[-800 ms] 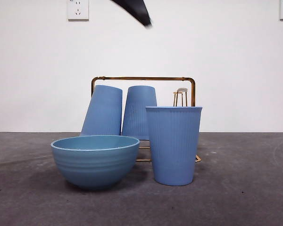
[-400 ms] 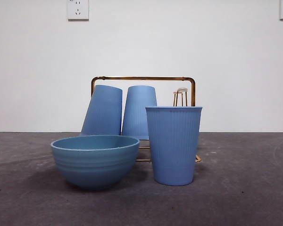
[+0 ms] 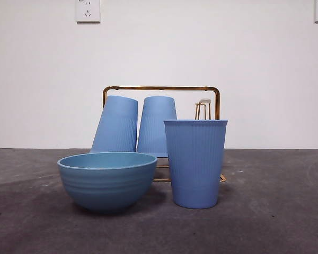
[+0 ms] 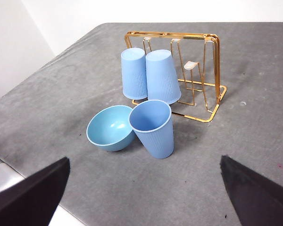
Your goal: Right arm lift cup from the cupboard, then place it on the right of the bowl
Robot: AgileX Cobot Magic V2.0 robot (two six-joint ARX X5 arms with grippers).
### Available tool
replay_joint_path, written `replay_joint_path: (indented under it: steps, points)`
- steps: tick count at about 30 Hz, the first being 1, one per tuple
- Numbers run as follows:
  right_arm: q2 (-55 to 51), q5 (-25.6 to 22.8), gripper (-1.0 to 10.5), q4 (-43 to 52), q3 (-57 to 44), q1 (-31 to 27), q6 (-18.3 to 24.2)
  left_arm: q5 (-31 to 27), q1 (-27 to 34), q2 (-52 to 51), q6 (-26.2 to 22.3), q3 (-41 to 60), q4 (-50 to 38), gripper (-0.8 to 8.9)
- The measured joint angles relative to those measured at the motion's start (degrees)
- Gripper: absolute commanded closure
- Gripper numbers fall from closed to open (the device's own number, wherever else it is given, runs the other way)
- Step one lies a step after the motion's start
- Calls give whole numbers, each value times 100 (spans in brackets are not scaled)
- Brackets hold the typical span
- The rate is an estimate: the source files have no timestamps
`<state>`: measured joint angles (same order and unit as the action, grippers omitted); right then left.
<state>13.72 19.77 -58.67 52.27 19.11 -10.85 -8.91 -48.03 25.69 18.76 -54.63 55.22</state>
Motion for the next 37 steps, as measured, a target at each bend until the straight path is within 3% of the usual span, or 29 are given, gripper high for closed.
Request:
replay_joint_path:
  steps: [1, 2, 3, 16, 18, 20, 22, 24, 29, 37]
  points:
    - [0, 0, 577, 0, 0, 0, 0, -17, 0, -81, 11, 4, -26, 596]
    - [0, 4, 845, -2, 0, 0, -4, -20, 0, -133, 15, 7, -22, 825]
    - [0, 13, 928, 0, 0, 0, 0, -22, 0, -144, 33, 7, -24, 800]
    - [0, 107, 919, 9, 0, 0, -4, -20, 149, -299, 94, 264, -136, 806]
    - [0, 107, 919, 11, 0, 0, -4, -20, 772, -452, 9, 796, -772, 806]
    - [0, 109, 919, 15, 0, 0, -4, 138, 1683, -695, -520, 1700, -1932, 806]
    - [2, 109, 919, 17, 0, 0, -4, 643, 2559, -1150, -1180, 2839, -3226, 806]
    - [2, 109, 919, 17, 0, 0, -4, 782, 3285, -1611, -1434, 3919, -4210, 806]
    - [0, 109, 919, 17, 0, 0, -4, 765, 4006, -2111, -1467, 5040, -4588, 806]
    - [2, 109, 919, 20, 0, 0, -4, 728, 4426, -2549, -1294, 5276, -4651, 806]
